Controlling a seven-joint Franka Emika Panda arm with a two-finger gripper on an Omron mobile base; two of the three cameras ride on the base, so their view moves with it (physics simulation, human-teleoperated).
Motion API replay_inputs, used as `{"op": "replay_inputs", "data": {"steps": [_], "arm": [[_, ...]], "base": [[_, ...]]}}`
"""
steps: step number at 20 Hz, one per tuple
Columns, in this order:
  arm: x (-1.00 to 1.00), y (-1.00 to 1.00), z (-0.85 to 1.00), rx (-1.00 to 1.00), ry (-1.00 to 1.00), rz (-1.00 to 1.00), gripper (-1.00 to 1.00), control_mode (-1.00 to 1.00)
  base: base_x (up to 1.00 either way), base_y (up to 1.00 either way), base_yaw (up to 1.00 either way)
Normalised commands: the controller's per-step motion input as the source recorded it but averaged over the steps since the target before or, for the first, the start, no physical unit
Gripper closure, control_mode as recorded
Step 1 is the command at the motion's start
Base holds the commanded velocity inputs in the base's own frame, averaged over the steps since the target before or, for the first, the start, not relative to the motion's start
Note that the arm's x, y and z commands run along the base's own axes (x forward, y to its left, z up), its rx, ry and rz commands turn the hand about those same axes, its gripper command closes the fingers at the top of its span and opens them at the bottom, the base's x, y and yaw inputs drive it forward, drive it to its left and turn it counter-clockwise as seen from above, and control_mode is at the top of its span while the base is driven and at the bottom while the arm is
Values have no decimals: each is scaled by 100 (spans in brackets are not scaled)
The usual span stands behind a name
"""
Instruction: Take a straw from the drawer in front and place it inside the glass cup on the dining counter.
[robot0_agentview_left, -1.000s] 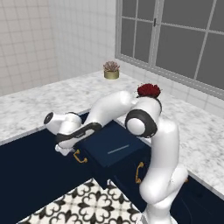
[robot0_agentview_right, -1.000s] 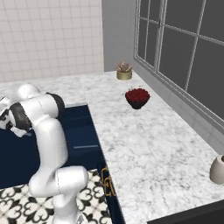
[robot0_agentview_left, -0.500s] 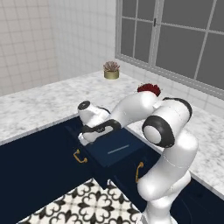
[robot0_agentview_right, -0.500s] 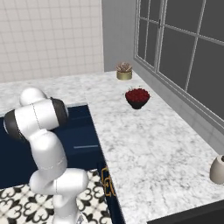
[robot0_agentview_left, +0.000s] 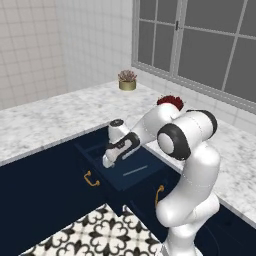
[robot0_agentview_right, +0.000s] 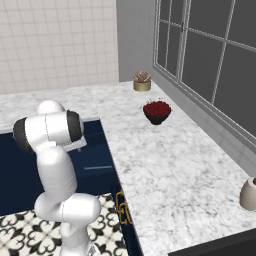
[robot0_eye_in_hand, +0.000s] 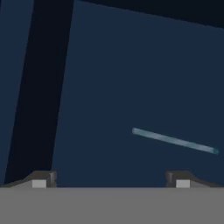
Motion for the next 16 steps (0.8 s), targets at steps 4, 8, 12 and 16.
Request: {"op": "replay_inputs", "data": {"steps": [4, 8, 12, 16], "arm": [[25, 0, -56, 7, 15, 3, -100, -100], [0, 11, -29, 8, 11, 3, -100, -100], [-33, 59, -1, 5, 4, 0, -100, -100], [-43, 80, 0, 1, 1, 0, -100, -100]], "base": [[0, 0, 0], [0, 0, 0], [0, 0, 0], [0, 0, 0]]}}
